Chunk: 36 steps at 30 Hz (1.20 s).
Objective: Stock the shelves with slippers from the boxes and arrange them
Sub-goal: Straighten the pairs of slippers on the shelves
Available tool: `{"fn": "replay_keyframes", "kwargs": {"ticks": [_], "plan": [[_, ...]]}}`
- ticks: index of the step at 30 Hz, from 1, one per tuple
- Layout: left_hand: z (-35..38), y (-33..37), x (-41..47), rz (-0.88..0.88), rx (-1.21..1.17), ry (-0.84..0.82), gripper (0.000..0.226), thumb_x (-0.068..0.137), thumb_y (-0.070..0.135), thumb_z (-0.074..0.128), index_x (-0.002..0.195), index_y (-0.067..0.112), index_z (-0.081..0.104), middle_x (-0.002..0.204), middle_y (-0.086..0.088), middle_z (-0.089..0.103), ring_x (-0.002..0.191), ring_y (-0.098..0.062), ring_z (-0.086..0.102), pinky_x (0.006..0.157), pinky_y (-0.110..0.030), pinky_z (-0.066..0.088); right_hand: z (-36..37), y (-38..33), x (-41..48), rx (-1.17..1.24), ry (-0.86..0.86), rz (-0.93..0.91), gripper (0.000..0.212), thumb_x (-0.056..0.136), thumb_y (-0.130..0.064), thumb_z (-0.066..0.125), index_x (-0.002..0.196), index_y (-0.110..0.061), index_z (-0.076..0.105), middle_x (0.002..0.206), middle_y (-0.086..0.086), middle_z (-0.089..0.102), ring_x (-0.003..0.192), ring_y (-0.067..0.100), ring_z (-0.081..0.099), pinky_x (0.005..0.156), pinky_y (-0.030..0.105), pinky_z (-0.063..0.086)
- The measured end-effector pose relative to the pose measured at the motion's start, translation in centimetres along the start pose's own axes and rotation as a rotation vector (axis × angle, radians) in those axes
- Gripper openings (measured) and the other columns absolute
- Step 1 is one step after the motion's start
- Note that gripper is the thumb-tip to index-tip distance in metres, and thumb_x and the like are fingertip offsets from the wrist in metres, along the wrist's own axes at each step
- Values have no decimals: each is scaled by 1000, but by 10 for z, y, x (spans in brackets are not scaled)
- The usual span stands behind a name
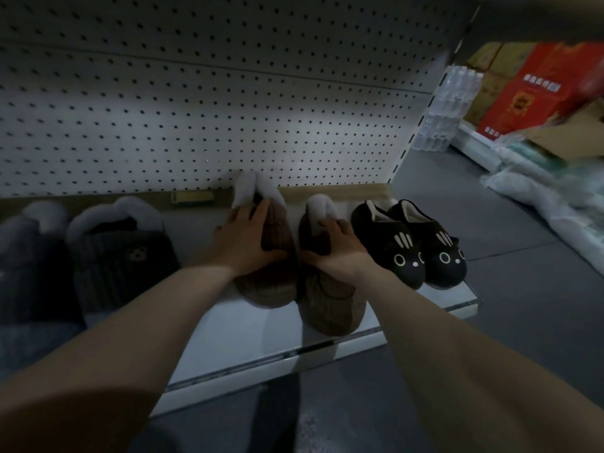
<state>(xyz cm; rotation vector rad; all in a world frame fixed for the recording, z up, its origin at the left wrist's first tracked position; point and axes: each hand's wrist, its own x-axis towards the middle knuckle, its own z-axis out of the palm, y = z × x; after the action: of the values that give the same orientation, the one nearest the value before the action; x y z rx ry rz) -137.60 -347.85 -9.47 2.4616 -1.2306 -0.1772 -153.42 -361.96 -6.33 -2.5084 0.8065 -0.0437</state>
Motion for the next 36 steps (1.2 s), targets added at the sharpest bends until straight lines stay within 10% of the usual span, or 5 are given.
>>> {"fn": "replay_keyframes", "kwargs": {"ticks": [13,23,36], "plan": [[-16,5,-37,105,-131,-189,105,59,68,76,144,29,28,149,-3,25,131,-28,35,105,-43,40,-17,23,-17,10,-232,129,113,79,-41,79,153,-33,-6,152,13,32,135,34,39,106,38,37],[6,13,-60,104,-60,-327,159,48,63,85,126,38,-52,144,-7,-51,141,-37,-31,119,-51,14,-15,27,-17,61,-508,384,109,66,-39,89,150,-31,20,142,9,45,126,38,47,92,56,52],[22,9,-33,-17,-249,-157,150,60,50,86,139,34,-41,150,-5,-42,145,-43,-6,118,-53,19,15,42,12,206,-149,249,109,48,-52,84,144,-38,33,136,5,49,121,29,53,104,46,47]]}}
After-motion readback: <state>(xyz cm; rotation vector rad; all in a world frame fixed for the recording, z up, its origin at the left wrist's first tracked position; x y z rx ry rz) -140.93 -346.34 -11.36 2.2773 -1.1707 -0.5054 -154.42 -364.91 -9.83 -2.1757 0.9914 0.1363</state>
